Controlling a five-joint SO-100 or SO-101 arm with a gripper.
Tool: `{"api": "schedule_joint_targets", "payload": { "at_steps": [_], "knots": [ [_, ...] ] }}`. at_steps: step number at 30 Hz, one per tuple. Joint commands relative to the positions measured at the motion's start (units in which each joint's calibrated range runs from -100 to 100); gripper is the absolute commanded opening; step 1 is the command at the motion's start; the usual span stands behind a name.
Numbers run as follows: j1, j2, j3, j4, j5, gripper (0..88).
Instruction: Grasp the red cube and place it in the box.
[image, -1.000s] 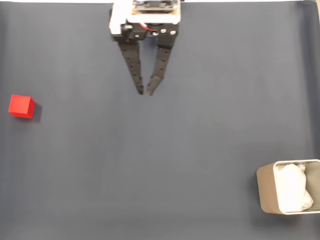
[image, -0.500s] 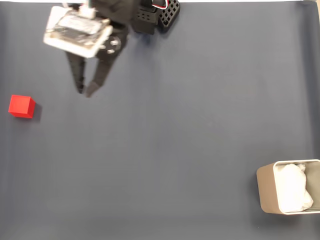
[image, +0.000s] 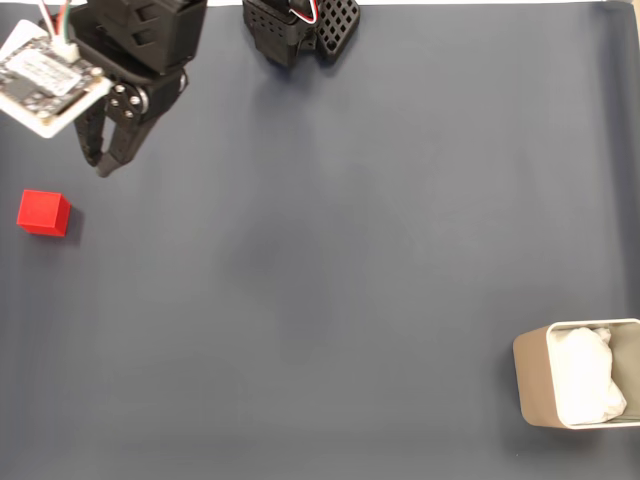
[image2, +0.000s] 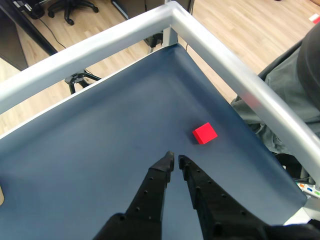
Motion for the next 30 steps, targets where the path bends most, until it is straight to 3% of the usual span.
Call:
{"api": "schedule_joint_targets", "payload": {
  "at_steps": [1, 30],
  "knots": [
    [1.8, 0.7, -3.1, -1.0, -0.6, 1.5],
    [10.2, 15.4, -3.1, -13.4, -0.5, 13.5]
  ]
}}
